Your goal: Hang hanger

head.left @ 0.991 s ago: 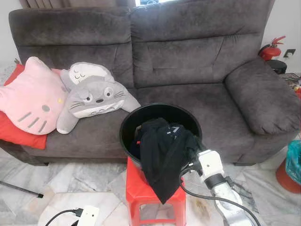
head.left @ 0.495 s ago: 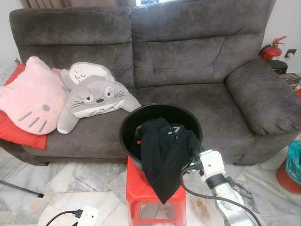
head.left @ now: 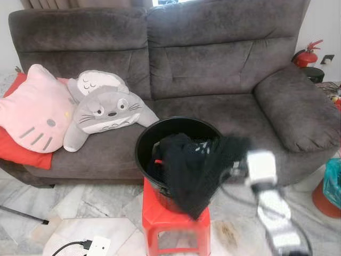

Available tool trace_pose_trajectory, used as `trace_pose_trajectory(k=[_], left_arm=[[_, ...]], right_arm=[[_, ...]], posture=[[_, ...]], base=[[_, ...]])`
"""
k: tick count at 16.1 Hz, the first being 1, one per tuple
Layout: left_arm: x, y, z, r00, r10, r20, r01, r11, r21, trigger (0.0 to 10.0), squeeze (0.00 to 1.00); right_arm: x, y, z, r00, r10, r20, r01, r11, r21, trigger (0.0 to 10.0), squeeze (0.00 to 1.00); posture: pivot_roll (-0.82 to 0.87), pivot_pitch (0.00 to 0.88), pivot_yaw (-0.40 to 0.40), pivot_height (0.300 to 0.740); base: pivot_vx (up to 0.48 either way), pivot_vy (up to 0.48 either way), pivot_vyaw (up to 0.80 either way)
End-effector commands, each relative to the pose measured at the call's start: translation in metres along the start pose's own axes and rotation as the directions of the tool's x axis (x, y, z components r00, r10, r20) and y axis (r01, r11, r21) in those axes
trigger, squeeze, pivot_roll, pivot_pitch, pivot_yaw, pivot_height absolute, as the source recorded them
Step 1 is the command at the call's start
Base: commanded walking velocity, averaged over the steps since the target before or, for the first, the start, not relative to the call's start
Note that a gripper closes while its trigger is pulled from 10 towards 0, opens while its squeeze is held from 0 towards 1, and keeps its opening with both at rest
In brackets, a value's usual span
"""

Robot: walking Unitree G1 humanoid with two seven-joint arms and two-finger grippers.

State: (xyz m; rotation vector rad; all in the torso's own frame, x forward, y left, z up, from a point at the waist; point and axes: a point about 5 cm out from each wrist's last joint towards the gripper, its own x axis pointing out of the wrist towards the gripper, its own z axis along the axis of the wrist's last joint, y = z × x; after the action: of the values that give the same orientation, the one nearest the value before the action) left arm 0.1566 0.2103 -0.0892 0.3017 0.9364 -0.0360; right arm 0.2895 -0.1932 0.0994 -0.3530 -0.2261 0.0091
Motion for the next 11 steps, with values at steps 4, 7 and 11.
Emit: trace_pose_trajectory(k=[4, 7, 11], left_arm=[[-0.001, 0.004, -0.008, 0.999, -0.006, -0.042, 0.006, 1.000, 0.010, 10.0, 0.00], [0.000, 0.004, -0.004, 0.999, -0.009, -0.039, 0.010, 1.000, 0.007, 10.0, 0.00], [0.001, 0.004, 0.000, 0.999, -0.008, -0.033, 0.008, 1.000, 0.006, 10.0, 0.00]], right_arm=[[0.032, 0.025, 0.064, 0.972, 0.134, 0.194, -0.137, 0.991, 0.001, 0.0, 0.00], [0.039, 0.040, 0.082, 0.954, 0.210, 0.212, -0.207, 0.978, -0.034, 0.0, 0.00], [0.029, 0.033, 0.066, 0.989, 0.146, 0.019, -0.147, 0.989, 0.035, 0.0, 0.00]], posture=[[-0.20, 0.000, 0.098, 0.740], [-0.20, 0.000, 0.104, 0.740], [-0.20, 0.000, 0.103, 0.740]], base=[[0.000, 0.000, 0.00], [0.000, 0.000, 0.00], [0.000, 0.000, 0.00]])
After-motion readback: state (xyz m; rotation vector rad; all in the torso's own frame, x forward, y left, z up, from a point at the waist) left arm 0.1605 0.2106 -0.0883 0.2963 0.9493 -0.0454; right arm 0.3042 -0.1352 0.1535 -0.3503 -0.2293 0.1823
